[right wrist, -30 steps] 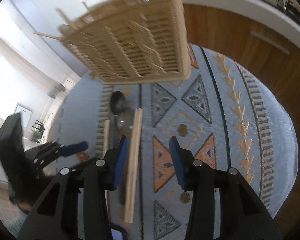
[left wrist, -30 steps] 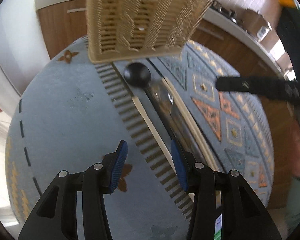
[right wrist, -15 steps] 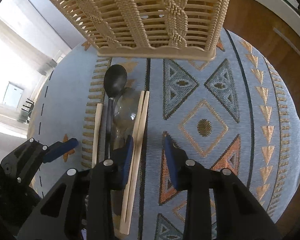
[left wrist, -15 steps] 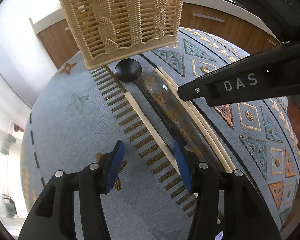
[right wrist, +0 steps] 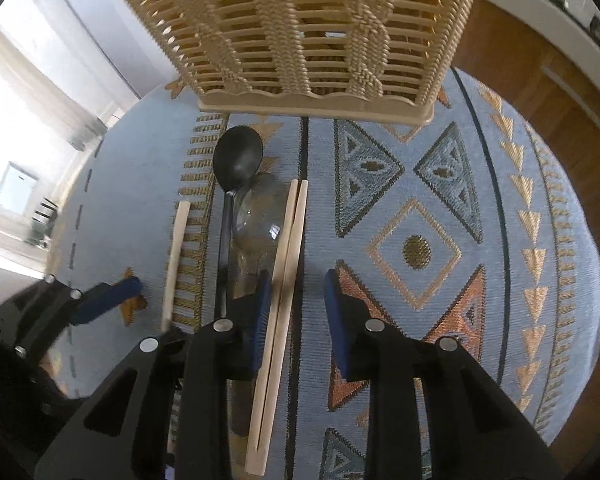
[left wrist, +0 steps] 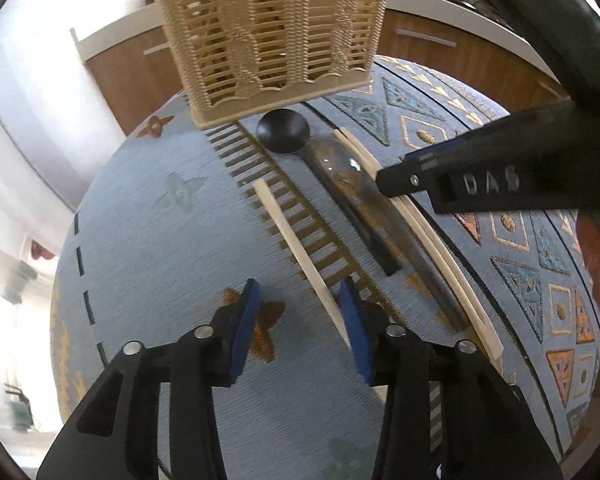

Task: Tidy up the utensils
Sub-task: 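Move both open tools down toward the chopsticks on the rug, then grasp a wooden chopstick with the left tool while the right tool grasps a chopstick pair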

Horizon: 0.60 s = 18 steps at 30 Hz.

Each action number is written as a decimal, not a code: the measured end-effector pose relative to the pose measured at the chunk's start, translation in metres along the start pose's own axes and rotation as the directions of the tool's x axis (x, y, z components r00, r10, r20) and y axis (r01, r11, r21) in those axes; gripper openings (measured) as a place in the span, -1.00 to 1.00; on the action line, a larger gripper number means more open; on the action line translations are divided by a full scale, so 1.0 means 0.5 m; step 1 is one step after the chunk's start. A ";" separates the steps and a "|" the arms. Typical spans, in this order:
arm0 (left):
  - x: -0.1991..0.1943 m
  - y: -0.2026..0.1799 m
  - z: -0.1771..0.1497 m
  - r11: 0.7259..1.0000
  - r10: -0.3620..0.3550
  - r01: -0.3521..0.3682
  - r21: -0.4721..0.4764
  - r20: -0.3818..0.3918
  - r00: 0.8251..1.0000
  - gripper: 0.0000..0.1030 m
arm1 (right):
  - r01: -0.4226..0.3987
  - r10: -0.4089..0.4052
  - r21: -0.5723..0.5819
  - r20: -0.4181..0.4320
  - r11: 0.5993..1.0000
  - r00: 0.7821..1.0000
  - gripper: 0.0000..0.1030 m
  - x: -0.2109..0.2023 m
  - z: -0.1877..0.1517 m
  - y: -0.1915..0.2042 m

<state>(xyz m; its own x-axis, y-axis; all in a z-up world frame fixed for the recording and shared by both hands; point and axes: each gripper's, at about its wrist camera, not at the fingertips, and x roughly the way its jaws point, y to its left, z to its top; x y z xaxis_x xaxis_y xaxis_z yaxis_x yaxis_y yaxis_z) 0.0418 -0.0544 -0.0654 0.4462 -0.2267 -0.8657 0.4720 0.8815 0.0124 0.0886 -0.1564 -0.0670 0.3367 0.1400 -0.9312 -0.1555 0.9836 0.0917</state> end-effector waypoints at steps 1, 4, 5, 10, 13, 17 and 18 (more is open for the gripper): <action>-0.001 0.006 -0.001 1.000 -0.007 0.007 -0.011 -0.002 1.000 -0.31 | 0.013 -0.013 -0.008 0.002 1.000 1.000 -0.52 0.001 0.000 0.007; -0.002 0.020 -0.001 0.998 -0.051 0.051 -0.039 -0.013 0.999 -0.34 | 0.058 -0.059 -0.051 -0.004 0.997 0.998 -0.52 0.009 0.000 0.038; -0.002 0.023 0.000 0.997 -0.062 0.061 -0.045 -0.018 0.998 -0.34 | 0.069 -0.069 -0.065 -0.007 0.996 0.998 -0.54 0.010 0.001 0.046; 0.005 0.030 0.015 0.994 -0.101 0.098 -0.052 -0.062 0.993 -0.34 | 0.042 -0.045 -0.094 -0.034 0.995 0.998 -0.79 0.012 0.002 0.053; 0.010 0.028 0.025 0.996 -0.086 0.082 -0.043 -0.083 0.993 -0.34 | 0.044 -0.047 -0.093 -0.037 0.995 0.998 -0.80 0.004 -0.007 0.027; 0.018 0.014 0.040 0.999 -0.050 0.050 -0.003 -0.095 0.994 -0.34 | 0.063 -0.066 -0.068 -0.041 0.996 0.997 -0.80 -0.007 -0.014 -0.017; 0.018 0.011 0.041 0.999 -0.042 0.043 0.008 -0.094 0.995 -0.39 | 0.062 -0.065 -0.064 -0.046 0.996 0.997 -0.80 -0.007 -0.015 -0.028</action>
<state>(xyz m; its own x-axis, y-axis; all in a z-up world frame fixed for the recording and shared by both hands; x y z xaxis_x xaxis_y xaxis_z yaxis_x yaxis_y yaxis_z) 0.0641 -0.0600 -0.0630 0.3528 -0.2234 -0.9086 0.4967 0.8677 -0.0204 0.0826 -0.1715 -0.0676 0.3025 0.0707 -0.9505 -0.1932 0.9811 0.0114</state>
